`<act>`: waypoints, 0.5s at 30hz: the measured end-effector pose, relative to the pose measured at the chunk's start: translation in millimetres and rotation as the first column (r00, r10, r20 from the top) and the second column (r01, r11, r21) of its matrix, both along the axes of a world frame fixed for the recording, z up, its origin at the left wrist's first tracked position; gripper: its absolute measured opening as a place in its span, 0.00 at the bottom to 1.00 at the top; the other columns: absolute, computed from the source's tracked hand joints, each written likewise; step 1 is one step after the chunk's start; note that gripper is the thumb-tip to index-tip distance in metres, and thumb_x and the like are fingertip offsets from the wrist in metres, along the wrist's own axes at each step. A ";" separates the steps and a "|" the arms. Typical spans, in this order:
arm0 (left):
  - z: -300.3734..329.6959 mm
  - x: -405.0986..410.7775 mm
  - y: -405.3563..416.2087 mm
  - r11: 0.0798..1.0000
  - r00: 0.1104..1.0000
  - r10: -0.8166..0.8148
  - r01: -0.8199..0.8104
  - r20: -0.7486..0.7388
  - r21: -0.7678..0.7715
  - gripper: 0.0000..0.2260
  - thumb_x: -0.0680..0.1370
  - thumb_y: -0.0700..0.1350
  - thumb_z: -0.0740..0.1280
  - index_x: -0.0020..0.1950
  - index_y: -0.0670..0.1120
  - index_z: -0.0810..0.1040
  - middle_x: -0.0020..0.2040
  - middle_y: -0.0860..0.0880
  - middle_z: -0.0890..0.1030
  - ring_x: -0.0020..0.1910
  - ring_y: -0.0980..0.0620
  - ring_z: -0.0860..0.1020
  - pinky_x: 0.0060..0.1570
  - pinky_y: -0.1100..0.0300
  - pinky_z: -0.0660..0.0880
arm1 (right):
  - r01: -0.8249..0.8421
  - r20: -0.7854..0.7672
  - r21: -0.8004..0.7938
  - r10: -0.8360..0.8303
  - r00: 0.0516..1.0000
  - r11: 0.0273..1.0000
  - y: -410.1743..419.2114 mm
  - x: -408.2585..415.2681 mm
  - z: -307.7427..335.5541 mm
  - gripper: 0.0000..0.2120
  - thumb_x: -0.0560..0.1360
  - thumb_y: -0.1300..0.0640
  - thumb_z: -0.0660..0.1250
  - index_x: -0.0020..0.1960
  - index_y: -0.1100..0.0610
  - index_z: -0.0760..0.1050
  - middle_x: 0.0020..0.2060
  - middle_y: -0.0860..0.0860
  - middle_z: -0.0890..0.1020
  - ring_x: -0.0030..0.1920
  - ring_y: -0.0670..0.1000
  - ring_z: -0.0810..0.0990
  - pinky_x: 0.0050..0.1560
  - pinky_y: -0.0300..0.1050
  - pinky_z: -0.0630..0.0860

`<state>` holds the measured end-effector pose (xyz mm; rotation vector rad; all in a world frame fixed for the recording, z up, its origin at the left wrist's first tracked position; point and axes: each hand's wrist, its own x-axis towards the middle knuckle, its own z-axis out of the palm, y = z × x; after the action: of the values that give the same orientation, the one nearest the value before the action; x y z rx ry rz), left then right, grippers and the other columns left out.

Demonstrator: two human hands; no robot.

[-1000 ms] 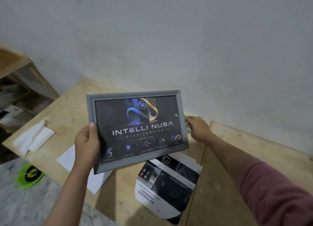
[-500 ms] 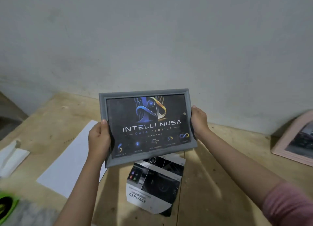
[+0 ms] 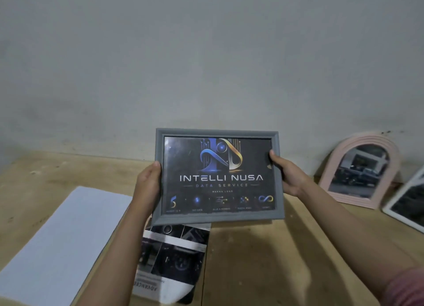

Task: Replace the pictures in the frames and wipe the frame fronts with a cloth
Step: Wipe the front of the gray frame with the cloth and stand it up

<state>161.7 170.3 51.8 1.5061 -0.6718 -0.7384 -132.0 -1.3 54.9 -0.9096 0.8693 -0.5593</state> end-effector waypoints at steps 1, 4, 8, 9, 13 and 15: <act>0.1 -9.5 -7.5 0.999 0.999 -0.042 0.043 -0.018 0.026 0.17 0.83 0.49 0.54 0.43 0.47 0.80 0.43 0.46 0.83 0.45 0.48 0.80 0.49 0.54 0.75 | 0.003 0.013 0.008 -0.003 1.000 1.000 -3.4 -14.0 2.2 0.28 0.63 0.40 0.75 0.53 0.60 0.81 0.48 0.58 0.84 0.45 0.55 0.84 0.48 0.52 0.81; -1.7 -39.8 -34.1 0.979 0.981 -0.155 0.168 -0.115 0.114 0.17 0.83 0.50 0.53 0.49 0.47 0.80 0.47 0.46 0.83 0.48 0.49 0.81 0.53 0.53 0.75 | 0.080 0.033 0.015 -0.080 0.996 0.997 -12.0 -50.5 11.3 0.25 0.69 0.39 0.68 0.52 0.60 0.83 0.47 0.59 0.84 0.44 0.56 0.84 0.43 0.51 0.82; -12.9 -67.8 -70.9 0.952 0.976 -0.199 0.213 -0.085 0.220 0.14 0.83 0.52 0.55 0.52 0.49 0.79 0.50 0.47 0.82 0.49 0.49 0.79 0.52 0.54 0.75 | 0.340 -0.166 -0.335 -0.410 0.897 0.879 -32.1 -81.8 6.1 0.22 0.79 0.41 0.55 0.55 0.56 0.79 0.47 0.55 0.83 0.47 0.55 0.82 0.52 0.51 0.78; -15.6 -78.9 -83.2 0.944 0.976 -0.215 0.218 -0.041 0.246 0.14 0.83 0.51 0.55 0.52 0.48 0.78 0.48 0.48 0.81 0.47 0.50 0.78 0.48 0.56 0.74 | 0.345 -0.225 -0.490 -0.499 0.837 0.800 -37.6 -93.4 3.5 0.21 0.79 0.41 0.55 0.52 0.55 0.79 0.46 0.54 0.83 0.48 0.55 0.81 0.52 0.50 0.76; -21.7 -105.2 -122.9 0.951 0.978 -0.205 0.190 0.034 0.243 0.11 0.83 0.47 0.57 0.50 0.45 0.78 0.42 0.47 0.78 0.40 0.50 0.73 0.38 0.60 0.68 | 0.338 -0.284 -0.665 -0.644 0.710 0.666 -50.8 -115.8 -3.8 0.19 0.81 0.45 0.54 0.51 0.61 0.73 0.45 0.56 0.79 0.48 0.54 0.77 0.48 0.48 0.71; -28.8 -110.0 -141.5 0.962 0.982 -0.179 0.161 0.061 0.222 0.11 0.82 0.45 0.58 0.48 0.45 0.78 0.43 0.46 0.78 0.42 0.50 0.73 0.37 0.60 0.67 | 0.354 -0.282 -0.669 -0.665 0.692 0.653 -57.9 -122.0 -5.6 0.18 0.81 0.48 0.55 0.50 0.63 0.72 0.44 0.60 0.78 0.44 0.53 0.75 0.43 0.46 0.70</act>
<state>51.7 28.8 23.0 1.6987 -0.8101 -0.9088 -254.0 -59.2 49.3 -1.3988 1.5349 -1.1809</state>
